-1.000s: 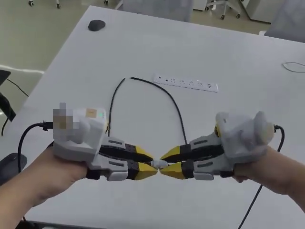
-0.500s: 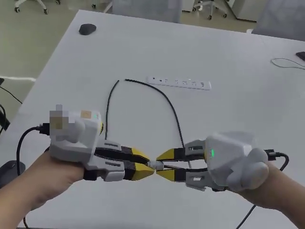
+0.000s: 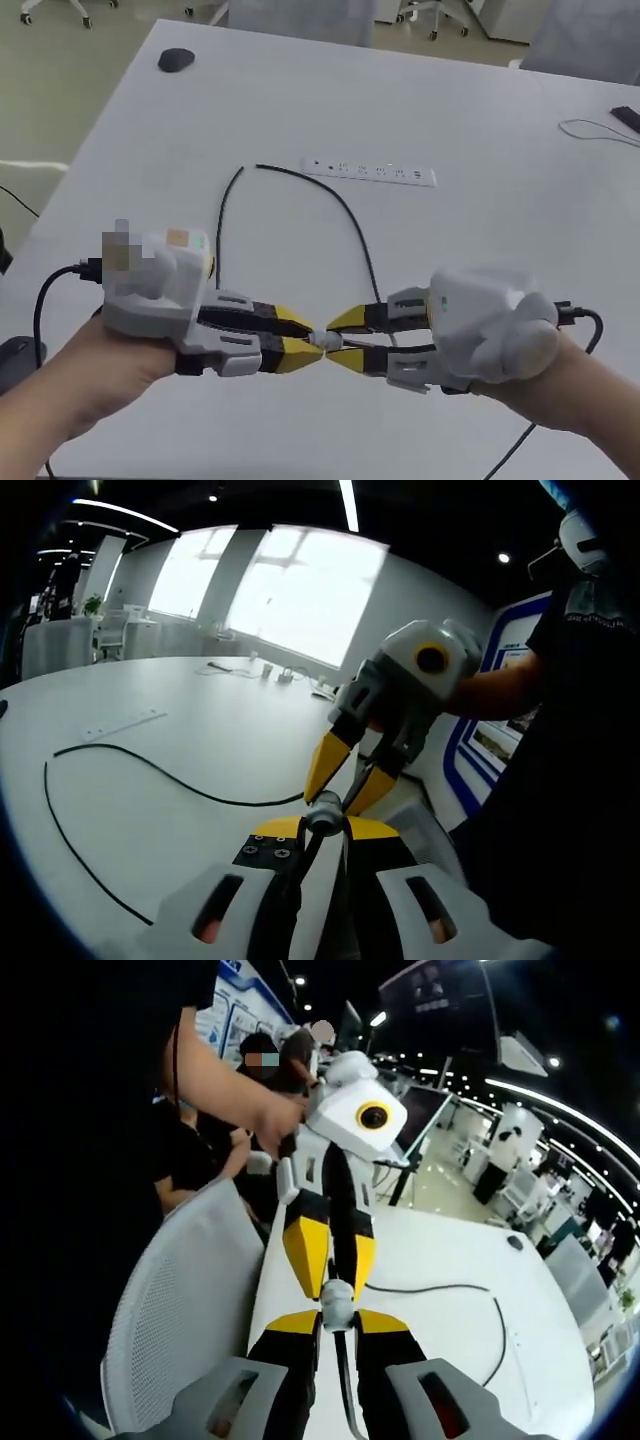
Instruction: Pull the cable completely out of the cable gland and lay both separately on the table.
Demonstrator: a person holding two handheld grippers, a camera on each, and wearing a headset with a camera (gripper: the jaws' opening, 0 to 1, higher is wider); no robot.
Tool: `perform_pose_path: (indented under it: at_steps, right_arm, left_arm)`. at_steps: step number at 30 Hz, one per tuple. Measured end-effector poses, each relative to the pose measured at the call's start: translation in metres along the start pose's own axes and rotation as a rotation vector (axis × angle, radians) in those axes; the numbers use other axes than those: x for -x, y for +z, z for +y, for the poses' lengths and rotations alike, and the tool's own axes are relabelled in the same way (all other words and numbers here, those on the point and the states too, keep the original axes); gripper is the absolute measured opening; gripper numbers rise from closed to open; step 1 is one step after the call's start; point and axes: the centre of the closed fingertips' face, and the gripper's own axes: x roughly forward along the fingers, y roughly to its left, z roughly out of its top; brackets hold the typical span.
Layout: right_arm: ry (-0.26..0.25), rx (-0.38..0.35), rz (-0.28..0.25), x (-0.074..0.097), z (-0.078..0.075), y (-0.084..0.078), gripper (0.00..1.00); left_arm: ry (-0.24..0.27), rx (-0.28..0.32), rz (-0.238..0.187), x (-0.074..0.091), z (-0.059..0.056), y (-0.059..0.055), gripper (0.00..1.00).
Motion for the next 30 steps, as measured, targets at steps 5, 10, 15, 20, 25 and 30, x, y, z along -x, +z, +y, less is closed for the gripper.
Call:
perform_pose_path:
  at_steps: [5,10,15,20,25,30]
  right_arm:
    - [-0.051,-0.116,0.031,0.007,-0.004,-0.003,0.18]
    - [-0.179,-0.204,0.033,0.016,-0.012,-0.006,0.19]
    - [-0.291,-0.211,0.103,0.020,-0.018,-0.024,0.16]
    - [-0.355,-0.170,0.141,0.020,-0.024,-0.024,0.14]
    - [-0.412,-0.157,0.148,0.016,-0.036,-0.022,0.10]
    - [-0.476,-0.119,0.154,0.017,-0.048,-0.016,0.03]
  left_arm:
    - [0.002,-0.045,0.006,0.000,0.000,0.000,0.15]
    - [0.018,-0.093,-0.011,0.001,0.003,0.003,0.15]
    - [0.032,-0.100,-0.010,0.000,0.008,0.007,0.15]
    - [0.050,-0.113,-0.020,0.001,0.015,0.017,0.15]
    - [0.054,-0.125,-0.020,-0.004,0.023,0.026,0.15]
    - [0.063,-0.135,-0.012,-0.005,0.028,0.032,0.15]
